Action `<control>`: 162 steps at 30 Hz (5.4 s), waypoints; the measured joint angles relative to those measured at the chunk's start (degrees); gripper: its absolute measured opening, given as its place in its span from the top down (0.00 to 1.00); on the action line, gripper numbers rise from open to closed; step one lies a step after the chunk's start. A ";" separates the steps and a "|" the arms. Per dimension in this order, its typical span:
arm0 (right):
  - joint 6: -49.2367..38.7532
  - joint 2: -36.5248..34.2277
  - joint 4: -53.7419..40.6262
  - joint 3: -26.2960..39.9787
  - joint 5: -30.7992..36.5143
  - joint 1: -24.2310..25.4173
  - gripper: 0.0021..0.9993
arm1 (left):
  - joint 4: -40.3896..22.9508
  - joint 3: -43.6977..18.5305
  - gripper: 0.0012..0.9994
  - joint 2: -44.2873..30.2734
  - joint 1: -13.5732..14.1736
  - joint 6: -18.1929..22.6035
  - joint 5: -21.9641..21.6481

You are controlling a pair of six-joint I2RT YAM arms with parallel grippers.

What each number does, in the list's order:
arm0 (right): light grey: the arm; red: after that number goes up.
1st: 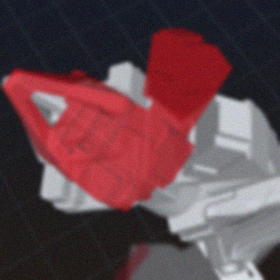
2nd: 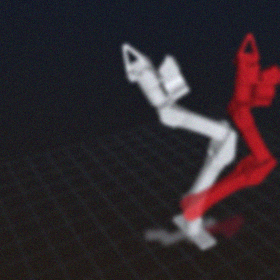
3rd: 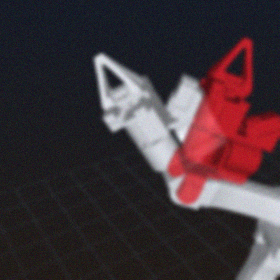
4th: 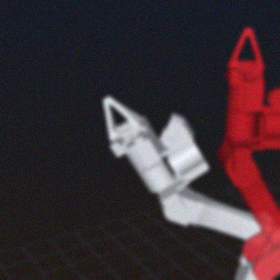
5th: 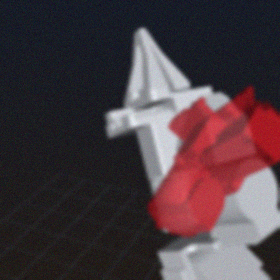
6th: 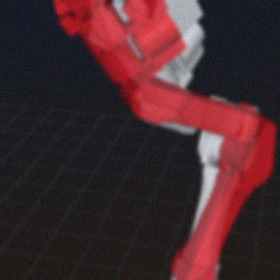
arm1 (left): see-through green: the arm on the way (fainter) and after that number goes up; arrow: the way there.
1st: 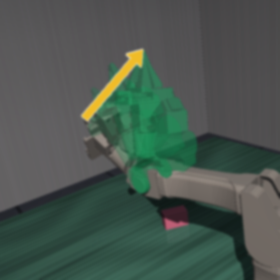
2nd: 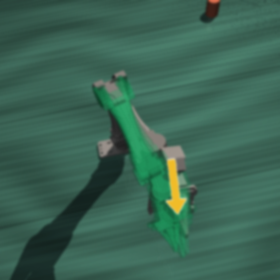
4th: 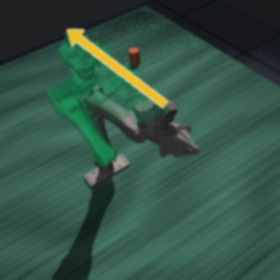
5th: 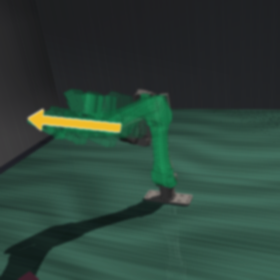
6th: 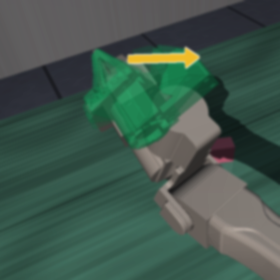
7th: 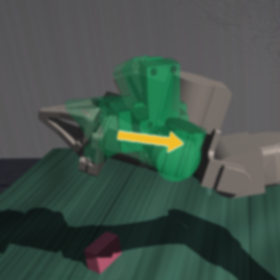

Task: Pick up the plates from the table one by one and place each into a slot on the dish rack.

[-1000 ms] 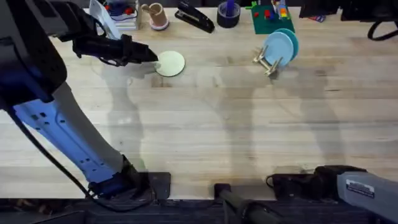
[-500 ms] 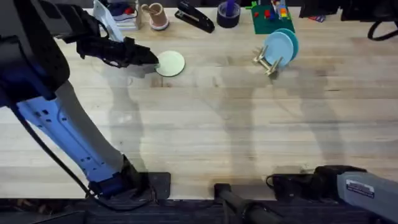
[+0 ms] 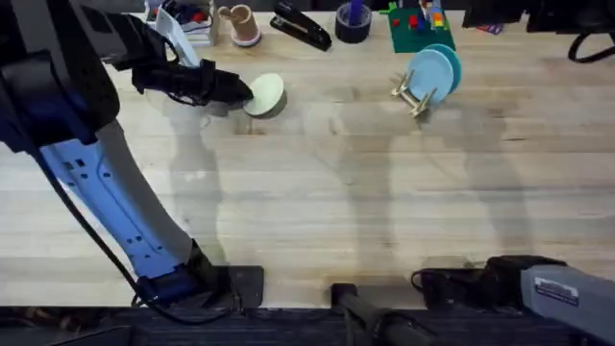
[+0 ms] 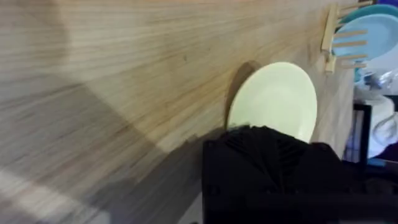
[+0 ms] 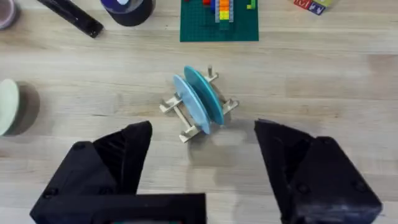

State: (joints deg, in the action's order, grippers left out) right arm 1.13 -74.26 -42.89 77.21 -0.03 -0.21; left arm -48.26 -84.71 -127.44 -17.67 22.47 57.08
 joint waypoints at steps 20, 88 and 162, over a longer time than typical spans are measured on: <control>3.50 0.00 0.32 0.00 0.02 -6.26 0.00 | -0.10 -0.15 0.96 -0.39 0.02 -0.19 0.81; 48.21 -44.41 48.35 0.42 -14.56 -34.83 0.01 | -0.80 -0.32 0.96 -0.41 0.02 -0.21 0.52; 15.73 -16.48 -7.03 12.90 -14.76 -16.54 0.97 | -15.97 -0.30 0.96 39.21 15.15 -7.20 -30.02</control>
State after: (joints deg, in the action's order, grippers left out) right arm 16.86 -90.74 -49.92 90.11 -14.79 -16.75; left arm -64.24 -85.01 -88.23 -2.52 15.27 27.05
